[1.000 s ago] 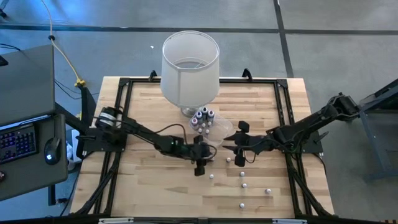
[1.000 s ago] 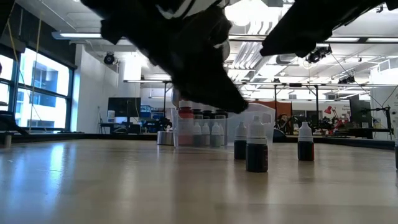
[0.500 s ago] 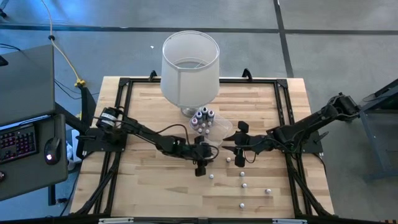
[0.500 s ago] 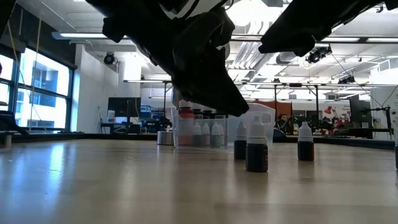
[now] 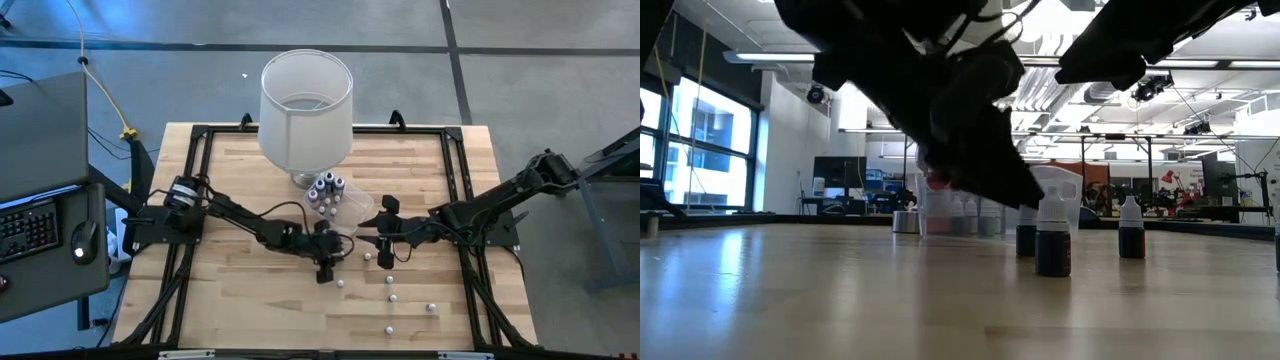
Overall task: Pick & Place food coloring
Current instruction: Put the small dark green food coloring bottle into the transparent bin
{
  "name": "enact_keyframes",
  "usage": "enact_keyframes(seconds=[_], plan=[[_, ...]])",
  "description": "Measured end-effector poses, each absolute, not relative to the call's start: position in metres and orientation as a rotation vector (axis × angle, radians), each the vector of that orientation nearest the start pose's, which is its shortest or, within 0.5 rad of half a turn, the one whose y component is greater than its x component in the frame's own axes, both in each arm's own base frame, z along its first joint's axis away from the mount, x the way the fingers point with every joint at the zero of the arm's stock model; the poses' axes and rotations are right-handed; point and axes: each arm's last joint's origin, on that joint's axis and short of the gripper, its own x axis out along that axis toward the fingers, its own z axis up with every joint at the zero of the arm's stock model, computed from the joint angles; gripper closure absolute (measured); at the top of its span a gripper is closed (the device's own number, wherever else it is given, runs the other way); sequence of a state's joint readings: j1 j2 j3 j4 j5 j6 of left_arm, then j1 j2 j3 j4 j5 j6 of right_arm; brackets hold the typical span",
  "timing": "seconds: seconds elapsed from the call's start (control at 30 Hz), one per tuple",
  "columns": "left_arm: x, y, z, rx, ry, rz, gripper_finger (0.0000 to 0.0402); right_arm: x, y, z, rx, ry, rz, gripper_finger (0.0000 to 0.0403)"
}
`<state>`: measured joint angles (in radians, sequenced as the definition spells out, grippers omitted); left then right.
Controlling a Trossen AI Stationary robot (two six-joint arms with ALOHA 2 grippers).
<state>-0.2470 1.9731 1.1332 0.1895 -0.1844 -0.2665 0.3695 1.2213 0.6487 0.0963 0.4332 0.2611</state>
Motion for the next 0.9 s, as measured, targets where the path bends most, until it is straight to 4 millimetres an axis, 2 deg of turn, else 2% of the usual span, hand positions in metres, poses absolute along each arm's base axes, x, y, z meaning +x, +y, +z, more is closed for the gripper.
enact_keyframes(seconds=[0.4, 0.73, 0.9], plan=[[0.3989, -0.0928, 0.1464, -0.126, 0.611, 0.027, 0.0264, 0.239, 0.0796, 0.2261, 0.071, 0.427, -0.117, 0.0261], [0.3984, -0.0926, 0.1459, -0.116, 0.618, 0.03, 0.0354, 0.239, 0.0796, 0.226, 0.071, 0.428, -0.117, 0.0261], [0.3981, -0.0924, 0.1467, -0.112, 0.618, 0.032, 0.0369, 0.239, 0.0796, 0.2259, 0.074, 0.428, -0.118, 0.0261]])
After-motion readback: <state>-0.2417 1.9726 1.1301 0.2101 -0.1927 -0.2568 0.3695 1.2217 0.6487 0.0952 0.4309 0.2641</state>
